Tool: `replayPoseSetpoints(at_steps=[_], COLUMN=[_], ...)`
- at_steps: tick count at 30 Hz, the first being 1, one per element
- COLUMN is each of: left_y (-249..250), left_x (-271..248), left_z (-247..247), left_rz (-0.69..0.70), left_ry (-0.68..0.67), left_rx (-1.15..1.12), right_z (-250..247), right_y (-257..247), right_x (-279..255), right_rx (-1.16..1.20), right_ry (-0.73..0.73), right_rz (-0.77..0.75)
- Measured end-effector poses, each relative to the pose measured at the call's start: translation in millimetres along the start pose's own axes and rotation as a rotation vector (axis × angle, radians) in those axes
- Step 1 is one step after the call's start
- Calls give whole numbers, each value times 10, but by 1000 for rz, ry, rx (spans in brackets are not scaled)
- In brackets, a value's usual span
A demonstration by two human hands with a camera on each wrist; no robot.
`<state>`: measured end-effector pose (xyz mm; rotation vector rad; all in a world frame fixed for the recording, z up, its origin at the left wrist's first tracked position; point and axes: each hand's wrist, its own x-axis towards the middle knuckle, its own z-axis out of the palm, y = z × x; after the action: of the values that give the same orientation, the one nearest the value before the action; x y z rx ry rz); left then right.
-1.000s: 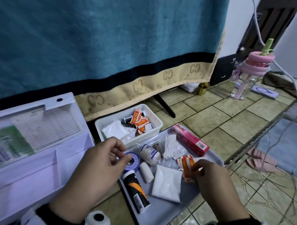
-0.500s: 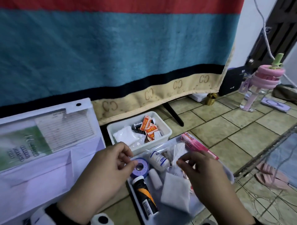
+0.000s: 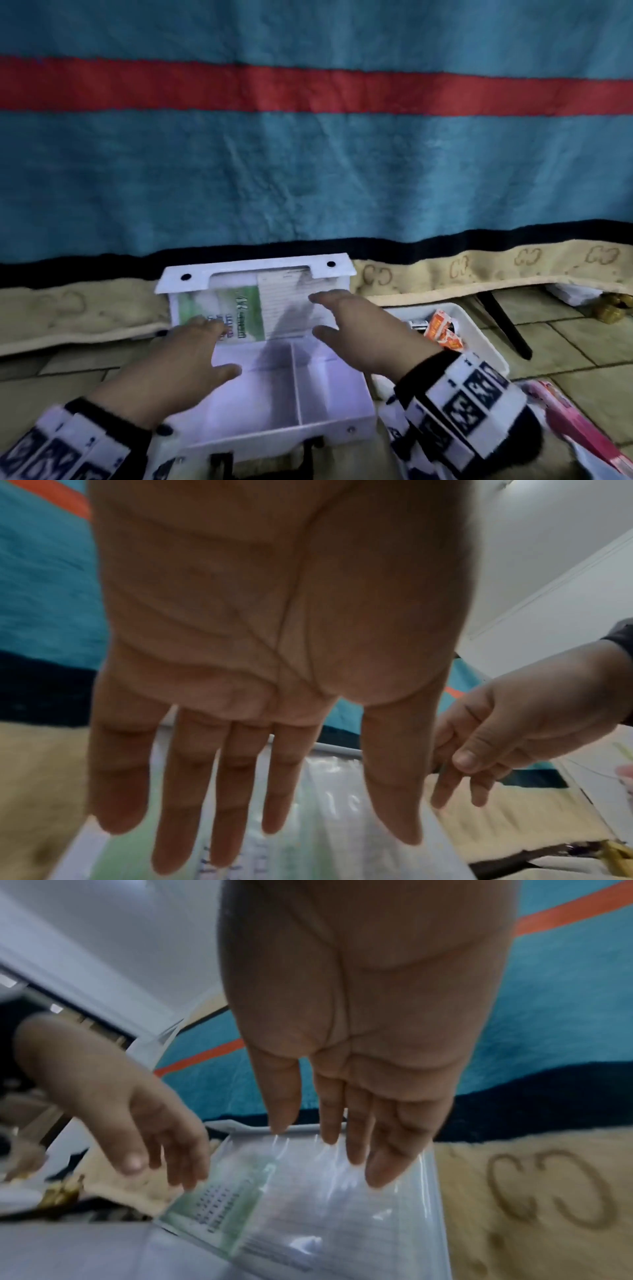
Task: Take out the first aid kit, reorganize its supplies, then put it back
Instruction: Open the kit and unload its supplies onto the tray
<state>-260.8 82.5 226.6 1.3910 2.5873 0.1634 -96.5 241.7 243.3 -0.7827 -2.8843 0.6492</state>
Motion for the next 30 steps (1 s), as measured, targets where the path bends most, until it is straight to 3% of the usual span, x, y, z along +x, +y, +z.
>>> replayPoseSetpoints(at_steps=[5,13,19,24,30], left_y=[-215,-253,-169,-178,-103], left_x=[157,458,504,509,484], left_z=[-204,-291,-332,-352,-346], left_rz=[58,153,108,58,5], left_ry=[274,494,435,365,317], left_rx=[-79,-60,-118,-127,-29], right_z=[-8,-34,-35,-88,-8], right_y=[-130,-208,-247,-324,-350], right_x=[428,690,649,625,550], right_rx=[-14,-126,-227,-249,-314], right_ry=[257,320,329,233,324], right_rz=[-118,-47,-58,-1,26])
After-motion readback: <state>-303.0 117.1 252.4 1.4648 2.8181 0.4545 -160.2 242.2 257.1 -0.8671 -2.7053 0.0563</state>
